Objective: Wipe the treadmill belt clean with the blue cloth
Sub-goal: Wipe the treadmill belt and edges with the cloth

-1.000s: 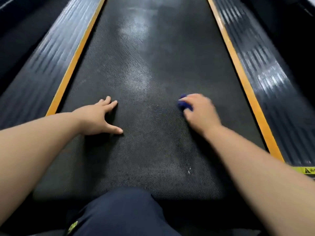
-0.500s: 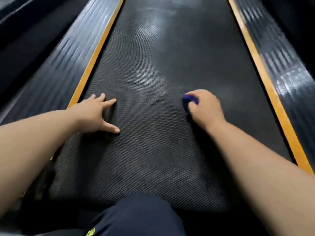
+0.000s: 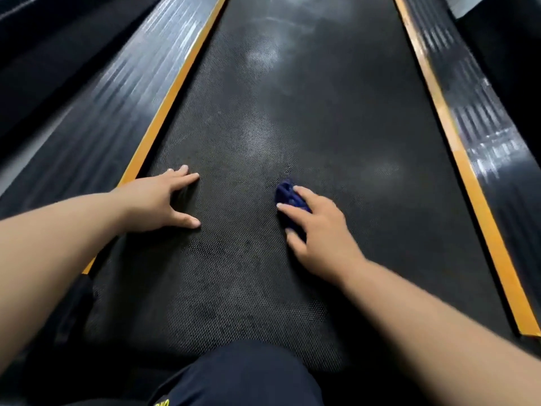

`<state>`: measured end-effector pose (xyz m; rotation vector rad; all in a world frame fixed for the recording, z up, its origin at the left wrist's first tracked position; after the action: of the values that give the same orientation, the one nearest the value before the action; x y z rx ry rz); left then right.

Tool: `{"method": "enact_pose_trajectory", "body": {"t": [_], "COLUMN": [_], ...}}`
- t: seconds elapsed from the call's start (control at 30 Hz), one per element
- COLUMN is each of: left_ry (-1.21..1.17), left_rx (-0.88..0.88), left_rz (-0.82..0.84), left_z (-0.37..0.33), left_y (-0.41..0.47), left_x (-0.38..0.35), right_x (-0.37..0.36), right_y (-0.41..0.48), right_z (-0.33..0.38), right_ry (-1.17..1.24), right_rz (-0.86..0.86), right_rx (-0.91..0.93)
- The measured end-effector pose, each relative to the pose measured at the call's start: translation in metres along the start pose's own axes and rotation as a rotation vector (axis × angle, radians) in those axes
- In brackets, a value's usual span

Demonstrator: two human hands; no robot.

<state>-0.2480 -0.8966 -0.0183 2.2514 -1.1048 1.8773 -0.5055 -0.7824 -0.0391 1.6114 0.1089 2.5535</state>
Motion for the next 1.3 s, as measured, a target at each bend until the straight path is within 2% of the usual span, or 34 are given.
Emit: {"method": "enact_pose_trajectory", "body": {"t": [0.07,0.17,0.23,0.37,0.43,0.47,0.53,0.57,0.6,0.67,0.77,0.87,0.93,1.03,1.07,1.13,1.2,1.3], "left_ry": [0.013,0.070,0.051,-0.009,0.016,0.048,0.134,0.171,0.202,0.248,0.221,0.219,0.230,0.155,0.146,0.152,0.150,0.050], "left_rx": [0.000,0.004,0.004,-0.012,-0.010,-0.009,-0.013,-0.018,-0.014,0.004,0.088,0.165,0.214,0.254,0.242,0.227,0.227,0.190], "left_rz": [0.009,0.029,0.020,0.010,0.017,0.019,0.001,-0.014,-0.032,-0.070,-0.100,-0.144,-0.182,-0.180,-0.163,-0.172,-0.235,-0.330], "left_z": [-0.001,-0.002,-0.001,0.002,0.000,-0.002,-0.003,-0.002,0.000,0.005,0.012,0.022,0.032,0.051,0.054,0.056,0.056,0.063], "left_y": [0.000,0.002,0.002,-0.001,-0.003,-0.003,-0.004,-0.006,-0.009,-0.014,-0.019,-0.024,-0.030,-0.044,-0.046,-0.047,-0.047,-0.054], "left_x": [0.000,0.001,0.000,-0.003,-0.001,0.001,0.001,0.000,-0.001,-0.007,-0.009,-0.006,-0.003,-0.006,-0.009,-0.016,-0.017,-0.011], "right_x": [-0.007,-0.002,-0.004,-0.019,-0.017,-0.014,-0.008,-0.007,-0.012,-0.025,-0.043,-0.043,-0.035,-0.020,-0.025,-0.043,-0.056,-0.058], "right_y": [-0.009,0.022,0.034,0.012,0.024,0.042,0.079,0.090,0.093,0.077,0.021,0.021,0.054,0.089,0.086,0.061,0.027,0.022], "right_z": [0.002,-0.013,-0.011,0.020,0.013,0.003,-0.017,-0.020,-0.014,0.014,0.067,0.072,0.044,0.007,0.015,0.051,0.089,0.098], "right_ry": [0.014,-0.026,-0.051,-0.018,-0.053,-0.094,-0.125,-0.109,-0.100,-0.095,0.009,-0.008,-0.111,-0.133,-0.136,-0.131,-0.024,0.005], "right_rz": [-0.037,-0.024,-0.045,0.030,0.025,-0.026,-0.109,-0.109,-0.112,-0.091,0.033,0.131,0.045,-0.042,-0.044,-0.011,0.079,0.213], "right_rx": [-0.042,-0.215,-0.262,-0.017,0.053,0.012,-0.210,-0.313,-0.340,-0.248,0.026,0.205,0.101,-0.217,-0.208,-0.060,0.133,0.320]}}
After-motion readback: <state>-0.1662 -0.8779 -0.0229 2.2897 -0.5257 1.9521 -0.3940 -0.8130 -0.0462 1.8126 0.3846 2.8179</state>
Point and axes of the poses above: each hand's wrist, its own y-axis towards the middle knuckle, its own x-axis out of the back of the hand, z = x × y, the point moved 3 cm from there along y, towards the middle knuckle, and after that the axes turned 6 degrees about -x, right-handed, at the moved point
